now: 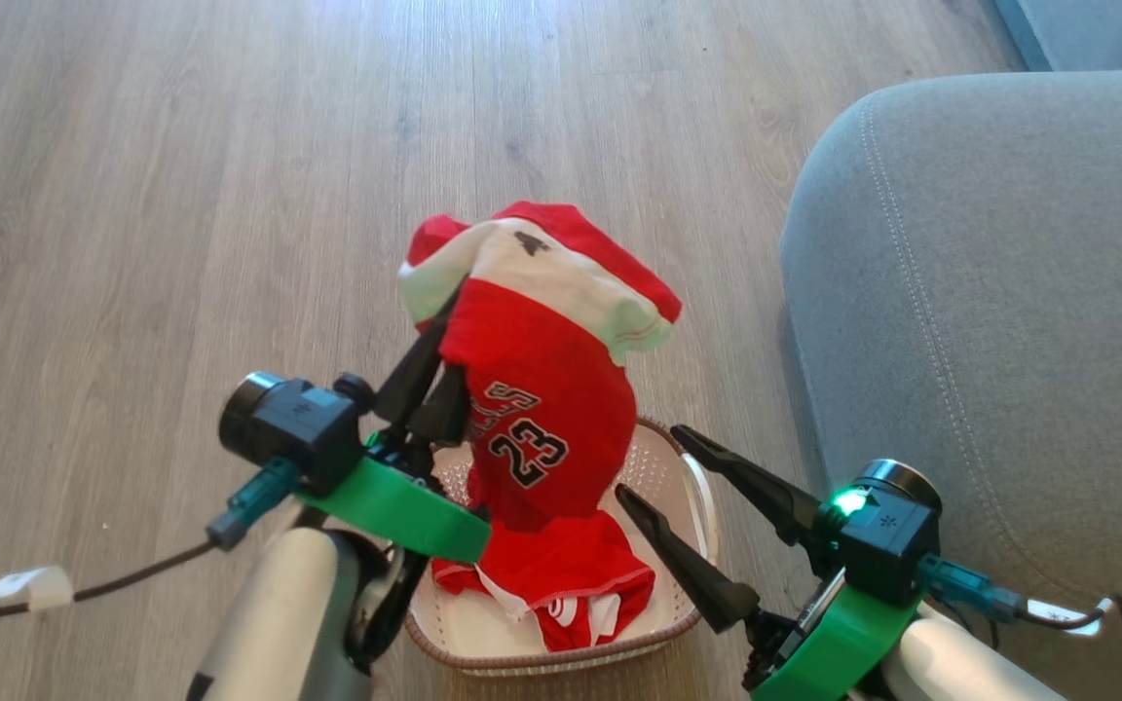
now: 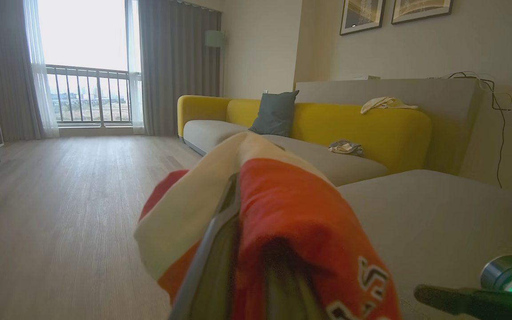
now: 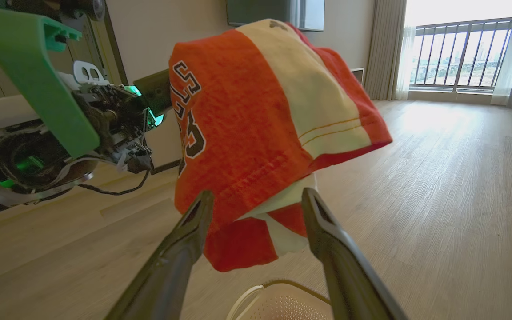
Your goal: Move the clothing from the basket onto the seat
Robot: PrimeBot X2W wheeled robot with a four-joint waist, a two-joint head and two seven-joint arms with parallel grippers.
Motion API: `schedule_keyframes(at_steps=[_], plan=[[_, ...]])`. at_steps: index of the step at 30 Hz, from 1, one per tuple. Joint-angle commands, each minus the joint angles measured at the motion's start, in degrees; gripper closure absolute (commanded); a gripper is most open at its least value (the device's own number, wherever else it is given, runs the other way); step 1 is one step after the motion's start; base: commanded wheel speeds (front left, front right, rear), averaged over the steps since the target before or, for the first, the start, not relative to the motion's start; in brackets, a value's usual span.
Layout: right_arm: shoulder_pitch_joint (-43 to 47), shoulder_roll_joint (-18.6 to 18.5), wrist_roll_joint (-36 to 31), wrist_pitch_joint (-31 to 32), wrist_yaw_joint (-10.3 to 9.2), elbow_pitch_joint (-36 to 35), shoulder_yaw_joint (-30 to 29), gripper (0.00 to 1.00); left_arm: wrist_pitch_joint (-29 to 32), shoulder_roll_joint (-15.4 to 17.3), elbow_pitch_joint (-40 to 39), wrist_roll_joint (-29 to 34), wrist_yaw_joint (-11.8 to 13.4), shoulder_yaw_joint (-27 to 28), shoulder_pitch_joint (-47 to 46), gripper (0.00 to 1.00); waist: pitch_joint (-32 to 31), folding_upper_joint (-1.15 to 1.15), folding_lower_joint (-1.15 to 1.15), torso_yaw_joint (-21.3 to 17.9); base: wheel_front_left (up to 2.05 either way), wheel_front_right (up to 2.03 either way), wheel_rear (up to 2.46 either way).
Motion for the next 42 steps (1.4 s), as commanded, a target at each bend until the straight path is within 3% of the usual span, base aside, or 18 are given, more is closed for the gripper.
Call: schedule_keyframes(at_steps=[1,10,17,25,37,38,40,42], plan=[[-1.82,-0.59,-0.35,-0.38,-0.02,-1.55,-0.07,0.0,-0.28,0.43,-1.85,0.5,-0.24,1.2,-2.71,1.0,0.02,0.0,0.0,0.04,0.0,0.0,0.0],[-4.58,0.26,-3.93,-0.38,-0.02,2.18,0.24,0.0,-0.28,0.43,-1.93,2.28,-0.52,-6.23,-3.46,1.0,0.64,0.0,0.0,1.03,0.0,0.0,0.0],[-7.71,0.16,-5.96,-0.38,-0.02,4.91,4.75,0.0,-0.28,0.43,-0.88,2.08,-0.55,-12.62,-4.14,1.0,0.67,0.0,0.0,1.38,0.0,0.0,0.0],[-9.91,1.3,-6.31,-0.38,-0.02,6.66,6.99,0.0,-0.28,0.43,0.18,0.93,-0.55,-15.46,-4.43,1.0,0.09,0.0,0.0,1.43,0.0,0.0,0.0],[-9.65,5.7,-7.83,-0.38,-0.02,10.84,3.97,0.0,-0.28,0.43,0.23,0.52,-0.56,-17.03,-4.66,1.0,0.01,0.0,0.0,2.27,0.0,0.0,0.0],[-9.72,5.92,-7.83,-0.38,-0.02,11.12,4.11,0.53,-0.28,0.43,0.18,0.47,-0.56,-17.07,-4.69,1.0,0.05,0.0,0.0,2.36,0.0,0.0,0.0],[-9.94,6.18,-8.09,-0.38,-0.02,11.35,4.12,1.0,-0.28,0.43,0.11,0.41,-0.56,-17.11,-4.69,1.0,0.07,0.0,0.0,2.51,0.0,0.0,0.0],[-9.68,6.71,-7.46,-0.38,-0.02,11.25,3.31,1.0,-0.28,0.43,0.17,0.43,-0.56,-17.08,-4.66,1.0,0.07,0.0,0.0,2.65,0.0,0.0,0.0]])
